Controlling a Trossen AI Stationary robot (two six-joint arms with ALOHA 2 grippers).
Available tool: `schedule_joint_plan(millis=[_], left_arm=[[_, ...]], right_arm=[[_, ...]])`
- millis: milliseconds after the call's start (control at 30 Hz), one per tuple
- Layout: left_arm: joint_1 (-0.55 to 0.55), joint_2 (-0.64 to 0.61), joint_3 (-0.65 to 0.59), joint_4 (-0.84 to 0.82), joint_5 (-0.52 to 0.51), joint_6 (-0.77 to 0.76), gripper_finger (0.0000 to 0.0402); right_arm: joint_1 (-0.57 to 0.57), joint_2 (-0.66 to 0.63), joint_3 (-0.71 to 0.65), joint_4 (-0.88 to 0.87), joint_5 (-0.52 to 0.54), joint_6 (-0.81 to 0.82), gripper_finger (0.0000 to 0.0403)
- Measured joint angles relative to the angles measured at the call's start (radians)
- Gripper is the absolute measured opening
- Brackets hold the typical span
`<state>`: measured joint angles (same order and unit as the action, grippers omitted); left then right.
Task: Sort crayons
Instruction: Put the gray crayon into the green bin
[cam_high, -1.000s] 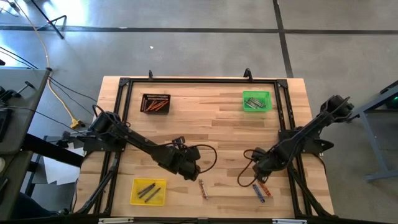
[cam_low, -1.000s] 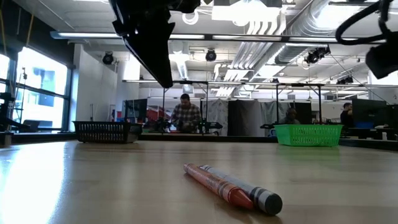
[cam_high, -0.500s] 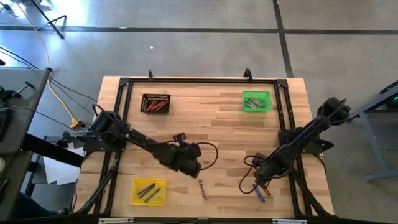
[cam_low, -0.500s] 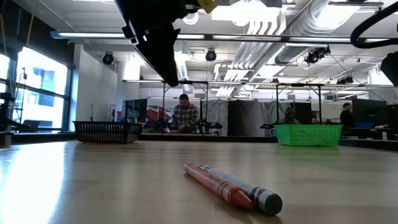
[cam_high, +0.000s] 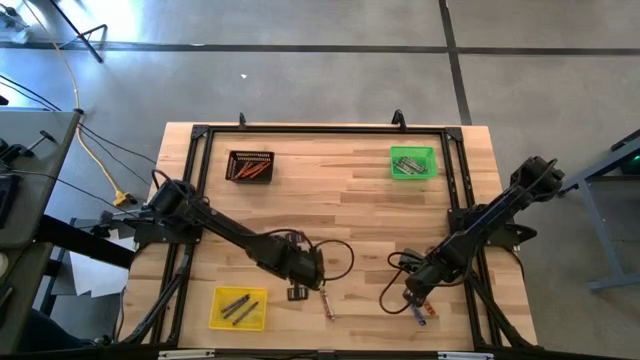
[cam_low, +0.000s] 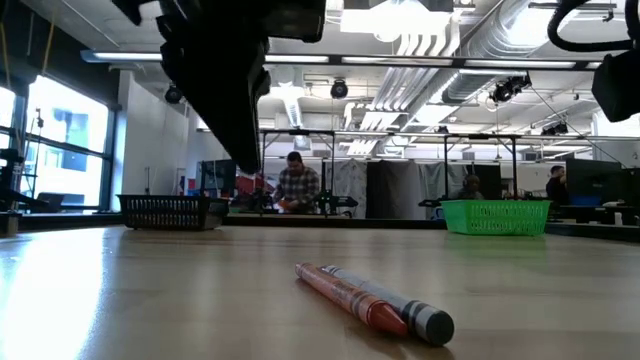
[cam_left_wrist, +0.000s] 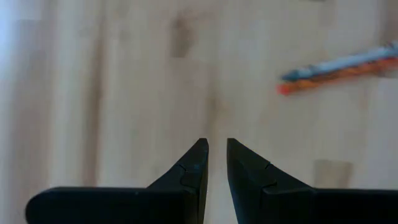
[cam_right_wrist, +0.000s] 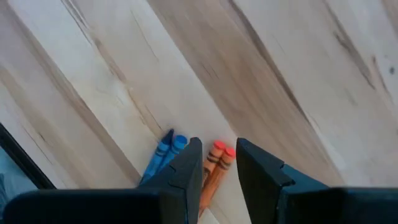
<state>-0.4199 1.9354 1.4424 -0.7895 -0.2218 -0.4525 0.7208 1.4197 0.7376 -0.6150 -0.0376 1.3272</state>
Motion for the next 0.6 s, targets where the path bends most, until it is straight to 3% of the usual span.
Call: schedule_joint_plan(millis=[600], left_arm=[[0.003,0.000,-0.008,0.085,0.026,0.038,0.0044]], right_arm=[[-0.025,0.000,0.000,0.007,0.012,-0.119,0.0094]])
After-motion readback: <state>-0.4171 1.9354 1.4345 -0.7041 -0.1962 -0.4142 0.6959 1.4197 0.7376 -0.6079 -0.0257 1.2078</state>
